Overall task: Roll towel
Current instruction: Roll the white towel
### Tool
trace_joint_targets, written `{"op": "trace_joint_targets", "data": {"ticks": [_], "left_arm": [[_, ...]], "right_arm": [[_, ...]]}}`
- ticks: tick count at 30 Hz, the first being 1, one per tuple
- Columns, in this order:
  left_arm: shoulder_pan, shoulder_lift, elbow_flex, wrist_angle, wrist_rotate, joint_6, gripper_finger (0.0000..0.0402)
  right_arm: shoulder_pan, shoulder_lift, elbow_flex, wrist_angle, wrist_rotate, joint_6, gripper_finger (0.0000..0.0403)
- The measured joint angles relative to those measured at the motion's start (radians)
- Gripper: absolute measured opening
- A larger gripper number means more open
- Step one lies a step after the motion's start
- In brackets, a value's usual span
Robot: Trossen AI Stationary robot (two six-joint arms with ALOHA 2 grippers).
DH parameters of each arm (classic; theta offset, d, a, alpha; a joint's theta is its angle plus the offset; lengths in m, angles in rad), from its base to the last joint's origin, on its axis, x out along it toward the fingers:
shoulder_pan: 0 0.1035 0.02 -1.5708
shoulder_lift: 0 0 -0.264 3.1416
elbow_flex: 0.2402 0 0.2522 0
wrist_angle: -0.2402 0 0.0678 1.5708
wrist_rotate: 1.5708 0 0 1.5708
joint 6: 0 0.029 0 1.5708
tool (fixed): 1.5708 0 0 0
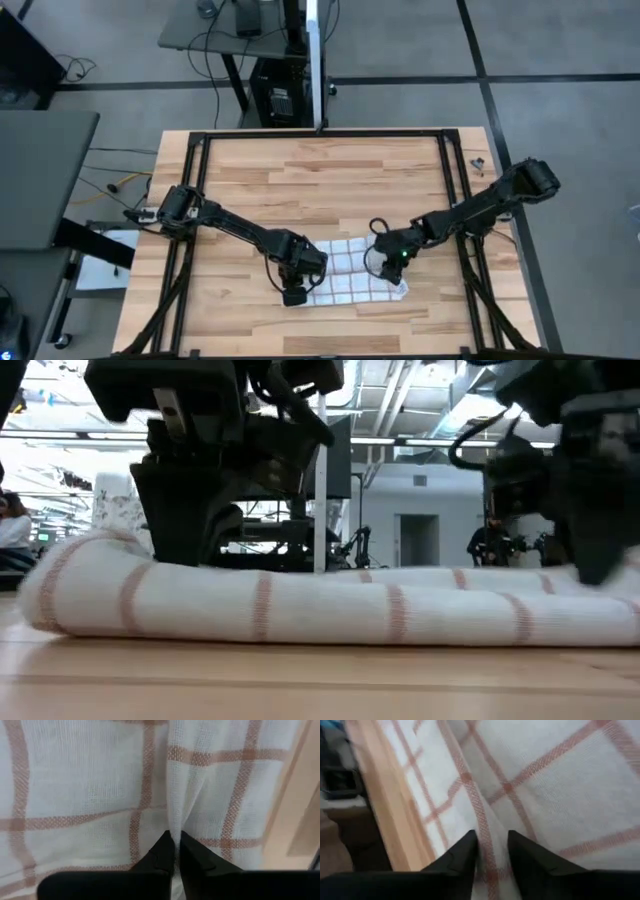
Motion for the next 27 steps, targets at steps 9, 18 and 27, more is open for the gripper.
{"op": "trace_joint_targets", "data": {"ticks": [9,18,27], "left_arm": [[0.0,-0.015,0.062,-0.102,-0.111,-0.017,0.0039],[-0.009,-0.016,0.062,-0.107,0.053,-0.067,0.0078],[-0.006,-0.017,0.063,-0.076,0.147,-0.078,0.0098]], "right_arm": [[-0.071,-0.131,0.002,-0.061,0.015,-0.095,0.0187],[-0.077,-0.151,0.002,-0.067,0.019,-0.127,0.0191],[-0.077,-0.151,0.002,-0.065,0.019,-0.146,0.0191]]}}
